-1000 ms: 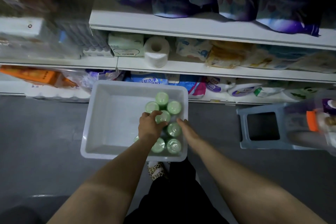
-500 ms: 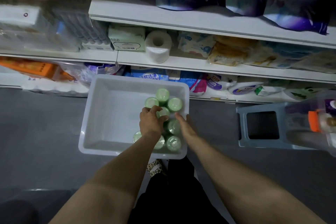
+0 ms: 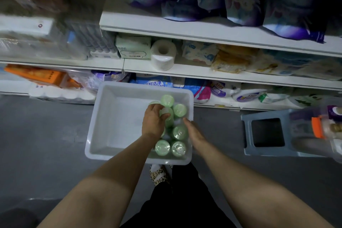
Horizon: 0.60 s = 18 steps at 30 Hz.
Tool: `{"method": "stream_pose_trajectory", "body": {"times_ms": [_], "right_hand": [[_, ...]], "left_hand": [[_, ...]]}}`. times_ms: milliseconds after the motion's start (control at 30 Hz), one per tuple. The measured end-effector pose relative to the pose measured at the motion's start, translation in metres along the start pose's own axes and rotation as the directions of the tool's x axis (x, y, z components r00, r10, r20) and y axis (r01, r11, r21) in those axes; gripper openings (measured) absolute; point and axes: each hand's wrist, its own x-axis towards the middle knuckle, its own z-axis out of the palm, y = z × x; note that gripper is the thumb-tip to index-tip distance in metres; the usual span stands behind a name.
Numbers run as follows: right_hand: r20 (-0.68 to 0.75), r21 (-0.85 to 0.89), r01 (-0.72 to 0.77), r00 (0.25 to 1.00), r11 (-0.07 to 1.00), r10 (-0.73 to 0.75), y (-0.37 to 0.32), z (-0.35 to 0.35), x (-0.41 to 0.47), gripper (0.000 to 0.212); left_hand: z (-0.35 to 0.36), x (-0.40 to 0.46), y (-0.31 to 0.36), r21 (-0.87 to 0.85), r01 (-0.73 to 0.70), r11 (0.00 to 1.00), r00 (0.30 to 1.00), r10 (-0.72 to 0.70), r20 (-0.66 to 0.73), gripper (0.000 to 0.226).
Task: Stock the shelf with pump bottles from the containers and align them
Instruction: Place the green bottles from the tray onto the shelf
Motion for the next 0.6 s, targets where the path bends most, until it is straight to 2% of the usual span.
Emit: {"method": "stream_pose_trajectory", "body": {"times_ms": [133, 300, 400, 500, 600], "right_hand": [[0.037, -0.010, 0.078, 0.996, 0.997, -0.078, -0.021, -0.001, -0.012, 0.100], [0.056, 0.039, 0.162, 0.985, 0.986, -0.165, -0.051, -0.006, -0.034, 0.057], [0.072, 0.092, 0.185, 0.979, 0.978, -0.192, -0.069, -0.007, -0.046, 0.039], [0.085, 0.099, 0.259, 0.960, 0.961, -0.268, -0.092, -0.006, -0.065, 0.042], [0.085, 0.169, 0.337, 0.931, 0.926, -0.354, -0.114, -0.008, -0.091, 0.035]], "left_hand": [[-0.019, 0.006, 0.015, -0.030, -0.011, 0.999, 1.000, 0.011, 0.007, 0.029], [-0.047, 0.008, 0.035, -0.021, -0.044, 0.999, 0.999, 0.045, 0.018, 0.031], [-0.065, 0.013, 0.055, -0.022, -0.062, 0.998, 0.998, 0.063, 0.015, 0.035], [-0.085, 0.016, 0.087, -0.038, -0.107, 0.994, 0.994, 0.106, -0.017, 0.033], [-0.108, 0.017, 0.124, -0.037, -0.192, 0.981, 0.979, 0.188, -0.080, 0.033]]}}
